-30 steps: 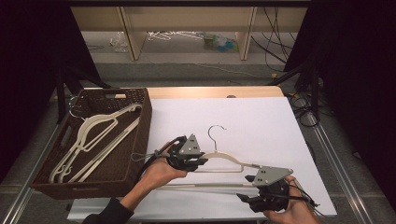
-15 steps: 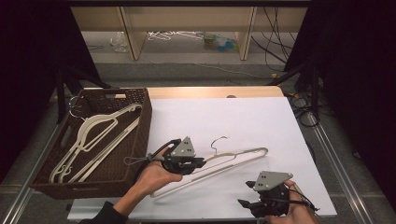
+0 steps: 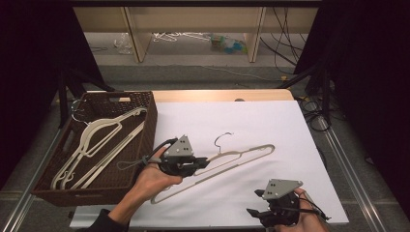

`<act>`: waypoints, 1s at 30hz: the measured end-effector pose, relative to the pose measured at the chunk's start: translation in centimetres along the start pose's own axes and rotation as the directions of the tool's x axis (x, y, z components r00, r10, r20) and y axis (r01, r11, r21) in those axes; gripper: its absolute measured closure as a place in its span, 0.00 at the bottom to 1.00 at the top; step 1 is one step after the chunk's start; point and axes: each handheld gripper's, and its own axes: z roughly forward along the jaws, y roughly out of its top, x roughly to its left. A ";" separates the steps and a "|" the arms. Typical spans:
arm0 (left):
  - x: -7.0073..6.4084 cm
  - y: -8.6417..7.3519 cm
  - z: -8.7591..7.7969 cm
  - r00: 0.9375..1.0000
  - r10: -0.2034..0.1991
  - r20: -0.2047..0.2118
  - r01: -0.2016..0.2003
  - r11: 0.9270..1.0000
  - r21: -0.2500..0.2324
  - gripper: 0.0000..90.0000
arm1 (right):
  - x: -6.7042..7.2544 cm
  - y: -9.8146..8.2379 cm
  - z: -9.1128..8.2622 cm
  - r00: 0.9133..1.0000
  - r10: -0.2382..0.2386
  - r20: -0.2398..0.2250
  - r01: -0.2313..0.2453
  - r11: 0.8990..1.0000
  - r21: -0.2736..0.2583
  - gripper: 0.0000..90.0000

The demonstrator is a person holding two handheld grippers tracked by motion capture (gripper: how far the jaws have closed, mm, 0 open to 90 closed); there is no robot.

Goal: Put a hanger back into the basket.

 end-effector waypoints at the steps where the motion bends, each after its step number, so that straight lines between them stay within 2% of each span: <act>1: 0.2 0.2 -0.4 1.000 -0.008 -0.001 0.008 1.000 -0.008 0.96 | 0.0 0.0 0.1 1.000 -0.003 0.001 0.003 1.000 0.000 0.45; 4: 0.6 1.0 -1.9 0.999 -0.035 -0.011 0.035 0.999 -0.040 0.96 | 0.0 -0.1 0.1 1.000 -0.011 -0.012 0.012 1.000 0.017 0.45; 8: 1.0 2.3 -4.6 0.997 -0.070 -0.016 0.068 0.993 -0.100 0.96 | -0.1 -0.2 0.2 1.000 -0.014 -0.009 0.014 1.000 0.010 0.45; 12: 1.5 3.5 -7.3 0.996 -0.083 -0.029 0.078 0.986 -0.147 0.96 | 0.0 -0.3 0.4 1.000 -0.001 -0.003 0.001 1.000 0.007 0.45; 16: 2.7 4.6 -10.7 0.993 -0.084 -0.082 0.066 0.978 -0.196 0.96 | 0.1 -0.3 0.3 1.000 -0.008 -0.017 0.009 1.000 0.021 0.44; 19: 3.6 5.1 -13.5 0.985 -0.102 -0.142 0.068 0.971 -0.228 0.96 | 0.1 -0.4 0.4 1.000 -0.009 -0.008 0.009 1.000 0.015 0.44; 22: 4.6 5.0 -15.9 0.974 -0.107 -0.201 0.057 0.969 -0.239 0.96 | 0.0 -0.4 0.4 1.000 -0.009 -0.010 0.009 1.000 0.024 0.44; 26: 6.2 4.0 -18.3 0.954 -0.137 -0.266 0.068 0.965 -0.252 0.96 | 0.0 -0.5 0.6 1.000 0.001 0.002 -0.001 1.000 0.012 0.41; 27: 6.7 3.5 -18.8 0.946 -0.143 -0.290 0.069 0.965 -0.252 0.96 | 0.0 -0.5 0.6 1.000 0.005 0.008 -0.005 1.000 0.011 0.38; 30: 7.6 2.5 -19.7 0.934 -0.154 -0.322 0.073 0.966 -0.248 0.96 | -0.2 -0.5 0.5 0.998 0.041 0.040 -0.040 0.999 -0.007 0.31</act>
